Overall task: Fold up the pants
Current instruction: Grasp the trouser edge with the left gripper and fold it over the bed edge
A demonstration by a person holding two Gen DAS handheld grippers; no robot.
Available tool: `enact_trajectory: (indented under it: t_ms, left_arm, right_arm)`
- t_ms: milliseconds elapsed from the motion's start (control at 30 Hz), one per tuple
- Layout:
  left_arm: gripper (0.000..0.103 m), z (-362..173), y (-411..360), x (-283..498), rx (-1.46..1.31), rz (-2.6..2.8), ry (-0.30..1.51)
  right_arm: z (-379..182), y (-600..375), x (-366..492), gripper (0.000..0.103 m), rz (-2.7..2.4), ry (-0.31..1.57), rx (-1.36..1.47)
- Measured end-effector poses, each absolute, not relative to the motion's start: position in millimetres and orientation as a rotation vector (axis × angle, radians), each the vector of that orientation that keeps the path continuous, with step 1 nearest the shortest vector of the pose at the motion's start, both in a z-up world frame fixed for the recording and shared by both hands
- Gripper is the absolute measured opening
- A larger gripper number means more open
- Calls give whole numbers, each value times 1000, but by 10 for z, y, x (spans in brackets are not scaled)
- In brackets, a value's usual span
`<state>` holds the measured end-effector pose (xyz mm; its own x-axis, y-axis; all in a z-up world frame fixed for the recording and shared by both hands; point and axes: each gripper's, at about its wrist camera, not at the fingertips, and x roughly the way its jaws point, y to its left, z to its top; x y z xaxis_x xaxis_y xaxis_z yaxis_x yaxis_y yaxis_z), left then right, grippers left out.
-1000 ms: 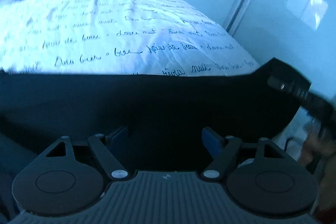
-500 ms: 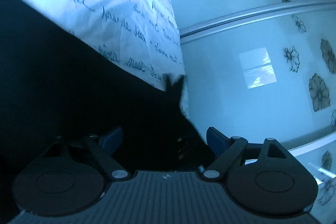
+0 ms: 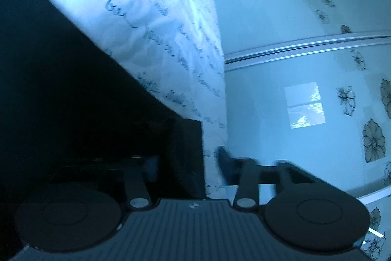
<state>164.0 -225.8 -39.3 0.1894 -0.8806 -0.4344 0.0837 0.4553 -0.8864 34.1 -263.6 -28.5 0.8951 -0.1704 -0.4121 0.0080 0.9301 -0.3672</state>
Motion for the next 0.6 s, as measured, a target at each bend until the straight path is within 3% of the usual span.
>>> enact_trajectory:
  t_ms: [67, 167, 300, 433, 500, 600]
  left_arm:
    - [17, -443, -2228, 1648, -848, -792, 1205]
    - [12, -515, -2197, 1637, -844, -778, 1213]
    - [12, -459, -2194, 1600, -767, -769, 1160]
    - [12, -394, -2186, 1571, -727, -774, 1118]
    - [12, -345, -2186, 1536, -681, -774, 1088]
    - [12, -226, -2172, 1467, -554, -760, 1015]
  right_arm:
    - [-291, -2607, 319, 8, -93, 455, -379]
    - [-303, -2610, 307, 11, -96, 469, -378]
    - [-320, -2617, 282, 27, -117, 482, -414]
    - [-323, -2606, 202, 26, -117, 473, -432]
    - [-311, -2572, 191, 10, -108, 468, -446]
    - [-313, -2458, 184, 8, -79, 474, -468]
